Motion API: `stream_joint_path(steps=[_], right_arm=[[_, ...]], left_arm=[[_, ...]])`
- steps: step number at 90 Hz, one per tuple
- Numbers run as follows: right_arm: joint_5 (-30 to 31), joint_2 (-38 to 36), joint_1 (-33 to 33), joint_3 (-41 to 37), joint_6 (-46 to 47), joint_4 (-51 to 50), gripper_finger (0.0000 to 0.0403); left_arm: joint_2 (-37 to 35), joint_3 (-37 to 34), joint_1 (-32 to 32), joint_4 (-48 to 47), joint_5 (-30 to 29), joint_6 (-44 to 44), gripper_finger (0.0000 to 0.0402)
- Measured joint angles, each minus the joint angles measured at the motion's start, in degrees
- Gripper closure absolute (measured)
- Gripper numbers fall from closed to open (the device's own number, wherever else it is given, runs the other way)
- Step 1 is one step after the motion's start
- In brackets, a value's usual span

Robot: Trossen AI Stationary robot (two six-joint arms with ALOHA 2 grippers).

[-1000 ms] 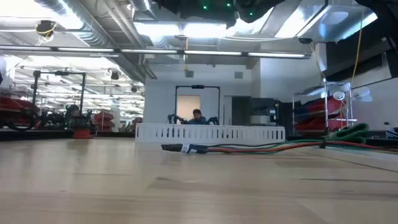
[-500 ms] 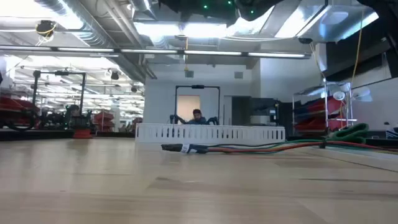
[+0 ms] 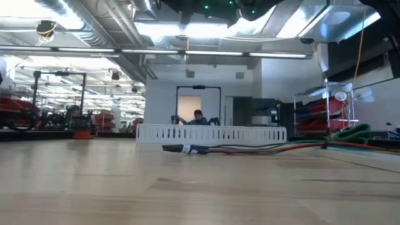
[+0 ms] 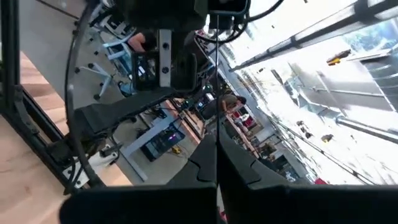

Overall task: Ziptie cables
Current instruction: Wrap the black zip-tie around the cable wires

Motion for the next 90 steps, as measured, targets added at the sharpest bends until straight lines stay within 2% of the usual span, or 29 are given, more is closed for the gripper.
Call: stream_joint_path(steps=[27,90], right_arm=[[0.0,0.0,0.0,0.0,-0.1,0.0,0.0403],[-0.4,0.0,0.8,0.0,-0.4,0.5,0.0403]], left_arm=[[0.1,0.0,1.9,-0.8,3.8,-0.4,0.0401],[0.2,0.0,2.9,-2.7,4.1,-1.5,0.0401]])
